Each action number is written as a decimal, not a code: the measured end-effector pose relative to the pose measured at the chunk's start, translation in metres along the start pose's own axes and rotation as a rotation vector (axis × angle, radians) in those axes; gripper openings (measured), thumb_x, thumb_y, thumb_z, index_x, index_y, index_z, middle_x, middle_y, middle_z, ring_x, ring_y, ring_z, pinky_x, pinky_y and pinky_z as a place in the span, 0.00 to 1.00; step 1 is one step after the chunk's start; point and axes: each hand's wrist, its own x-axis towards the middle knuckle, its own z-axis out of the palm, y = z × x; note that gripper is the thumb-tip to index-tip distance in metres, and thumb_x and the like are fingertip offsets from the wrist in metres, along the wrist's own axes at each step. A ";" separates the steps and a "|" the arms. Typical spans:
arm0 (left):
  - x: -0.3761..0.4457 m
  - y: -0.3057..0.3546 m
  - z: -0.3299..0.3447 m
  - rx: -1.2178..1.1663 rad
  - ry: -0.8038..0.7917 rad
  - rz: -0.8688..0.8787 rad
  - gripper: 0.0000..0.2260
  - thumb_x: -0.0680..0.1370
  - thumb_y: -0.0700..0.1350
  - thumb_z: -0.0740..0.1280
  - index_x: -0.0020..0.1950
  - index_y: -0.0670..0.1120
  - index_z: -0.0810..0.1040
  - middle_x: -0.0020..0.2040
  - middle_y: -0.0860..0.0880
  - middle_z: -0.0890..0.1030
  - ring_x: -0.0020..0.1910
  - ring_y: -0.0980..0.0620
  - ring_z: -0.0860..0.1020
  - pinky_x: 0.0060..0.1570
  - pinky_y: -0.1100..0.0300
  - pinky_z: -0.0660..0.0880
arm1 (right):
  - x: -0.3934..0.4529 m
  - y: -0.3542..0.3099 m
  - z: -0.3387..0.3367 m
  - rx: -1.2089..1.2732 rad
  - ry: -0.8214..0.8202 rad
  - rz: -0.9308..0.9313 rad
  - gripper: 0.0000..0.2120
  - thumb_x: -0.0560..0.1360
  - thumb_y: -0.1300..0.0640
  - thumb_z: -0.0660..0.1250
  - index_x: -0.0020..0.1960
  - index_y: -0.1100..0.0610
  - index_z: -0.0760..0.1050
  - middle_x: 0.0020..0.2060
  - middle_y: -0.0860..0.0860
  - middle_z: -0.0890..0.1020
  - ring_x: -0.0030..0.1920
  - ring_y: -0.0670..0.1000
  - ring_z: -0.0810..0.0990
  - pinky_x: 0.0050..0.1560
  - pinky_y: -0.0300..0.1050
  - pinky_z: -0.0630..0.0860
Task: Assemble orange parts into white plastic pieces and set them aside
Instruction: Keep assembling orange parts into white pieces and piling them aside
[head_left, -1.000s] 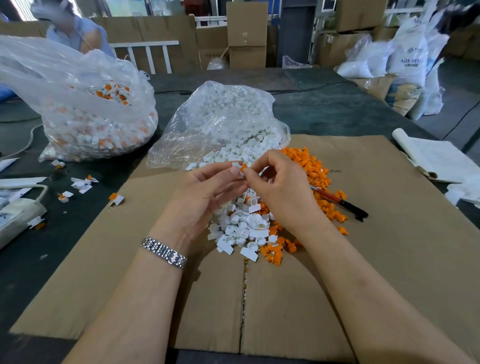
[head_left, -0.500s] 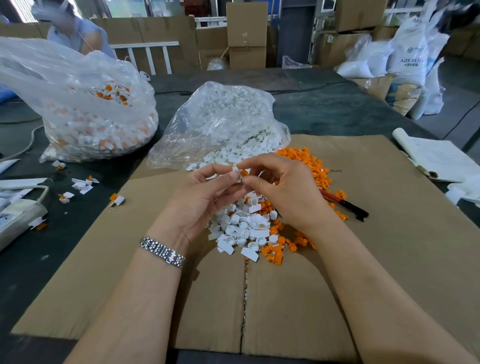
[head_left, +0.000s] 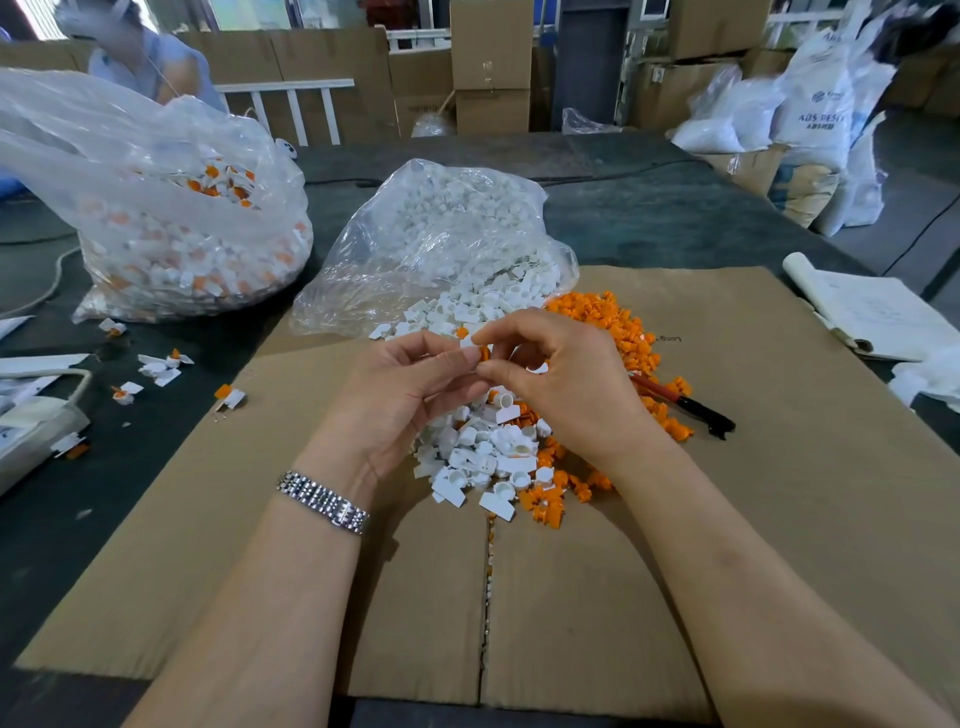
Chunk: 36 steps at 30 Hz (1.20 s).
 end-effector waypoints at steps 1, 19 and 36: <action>0.000 0.000 0.000 0.003 0.001 -0.010 0.02 0.69 0.37 0.76 0.38 0.41 0.84 0.42 0.38 0.86 0.40 0.46 0.87 0.41 0.61 0.83 | 0.000 0.001 -0.001 0.006 -0.016 0.016 0.11 0.74 0.58 0.75 0.56 0.54 0.82 0.42 0.47 0.82 0.42 0.46 0.80 0.45 0.34 0.76; 0.000 0.001 -0.003 0.009 0.034 -0.006 0.04 0.66 0.44 0.79 0.38 0.47 0.87 0.38 0.46 0.85 0.37 0.50 0.86 0.28 0.66 0.76 | -0.002 0.018 -0.048 -0.613 -0.039 0.533 0.16 0.79 0.44 0.61 0.40 0.55 0.71 0.35 0.52 0.76 0.34 0.51 0.73 0.32 0.46 0.64; -0.003 0.000 0.002 0.005 0.089 0.095 0.03 0.76 0.40 0.74 0.42 0.44 0.85 0.38 0.46 0.84 0.34 0.53 0.84 0.28 0.67 0.73 | 0.003 -0.041 -0.027 -0.124 -0.478 0.483 0.17 0.82 0.47 0.61 0.42 0.58 0.73 0.38 0.55 0.85 0.38 0.53 0.86 0.48 0.56 0.82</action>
